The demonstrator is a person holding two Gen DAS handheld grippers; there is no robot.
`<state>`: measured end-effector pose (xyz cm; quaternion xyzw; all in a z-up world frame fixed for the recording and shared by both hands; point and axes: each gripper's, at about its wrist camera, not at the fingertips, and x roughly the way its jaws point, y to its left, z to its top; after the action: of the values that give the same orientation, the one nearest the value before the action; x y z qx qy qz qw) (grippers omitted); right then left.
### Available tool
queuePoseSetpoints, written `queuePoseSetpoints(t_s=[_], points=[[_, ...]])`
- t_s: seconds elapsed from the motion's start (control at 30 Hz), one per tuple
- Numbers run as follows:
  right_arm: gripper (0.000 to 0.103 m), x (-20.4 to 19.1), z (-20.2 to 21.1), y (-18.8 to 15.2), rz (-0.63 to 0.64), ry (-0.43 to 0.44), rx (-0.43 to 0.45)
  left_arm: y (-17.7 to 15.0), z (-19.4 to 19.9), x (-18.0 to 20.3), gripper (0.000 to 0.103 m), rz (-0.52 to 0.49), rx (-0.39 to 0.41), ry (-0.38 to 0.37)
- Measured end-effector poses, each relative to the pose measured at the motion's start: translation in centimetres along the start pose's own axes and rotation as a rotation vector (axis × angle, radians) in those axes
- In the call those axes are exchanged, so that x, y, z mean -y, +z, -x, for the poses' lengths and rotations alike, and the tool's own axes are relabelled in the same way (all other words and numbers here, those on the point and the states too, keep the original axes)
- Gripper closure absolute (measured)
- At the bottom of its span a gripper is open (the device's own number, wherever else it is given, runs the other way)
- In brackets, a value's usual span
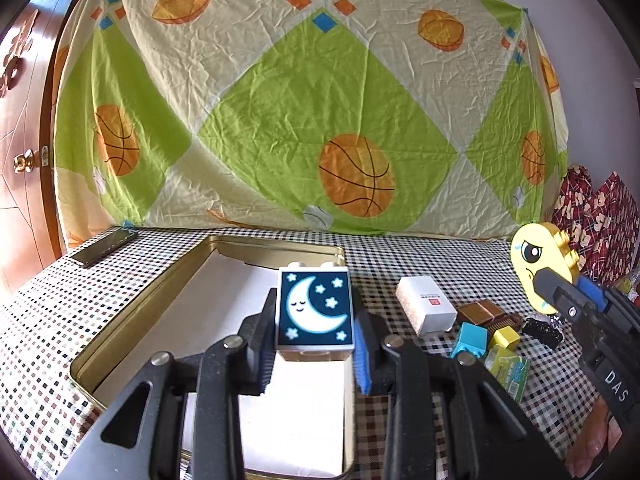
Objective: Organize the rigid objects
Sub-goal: 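Carry the moon cube into the tin with the left tool while the right tool carries the yellow brick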
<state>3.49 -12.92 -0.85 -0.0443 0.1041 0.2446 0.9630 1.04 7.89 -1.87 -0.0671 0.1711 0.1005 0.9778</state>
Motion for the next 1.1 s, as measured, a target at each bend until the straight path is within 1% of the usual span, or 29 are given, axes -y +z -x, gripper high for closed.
queuePoseSetpoints(t_s=[0.1,0.2,0.37,0.53,0.6,0.7,0.83,0.93,1.1], points=[[0.069,-1.1,-0.8,0.1,0.01,0.021,-0.008,0.1,-0.2,-1.3,0.072,0.028,-0.01,0.004],[0.069,-2.0,-1.5,0.3,0.023,0.038,-0.015,0.1,-0.2,-2.3,0.072,0.028,-0.007,0.029],[0.069,-3.3,-2.5,0.5,0.038,0.06,-0.025,0.2,-0.4,-3.9,0.072,0.057,-0.021,0.034],[0.069,-4.5,-3.4,0.7,0.045,0.084,-0.035,0.3,-0.5,-4.7,0.072,0.059,-0.032,0.037],[0.069,-5.0,-3.6,0.8,0.055,0.09,-0.034,0.4,-0.6,-4.9,0.072,0.048,-0.032,0.055],[0.069,-5.7,-4.1,0.8,0.059,0.104,-0.04,0.4,-1.0,-5.7,0.072,0.054,-0.049,0.063],[0.069,-6.9,-4.6,0.8,0.074,0.121,-0.046,0.4,-1.6,-6.4,0.072,0.07,-0.078,0.045],[0.069,-7.7,-4.9,0.8,0.09,0.131,-0.05,0.5,-1.7,-6.3,0.072,0.059,-0.082,0.042],[0.069,-8.7,-6.0,0.8,0.108,0.154,-0.073,1.1,-1.9,-6.9,0.072,0.04,-0.084,0.067]])
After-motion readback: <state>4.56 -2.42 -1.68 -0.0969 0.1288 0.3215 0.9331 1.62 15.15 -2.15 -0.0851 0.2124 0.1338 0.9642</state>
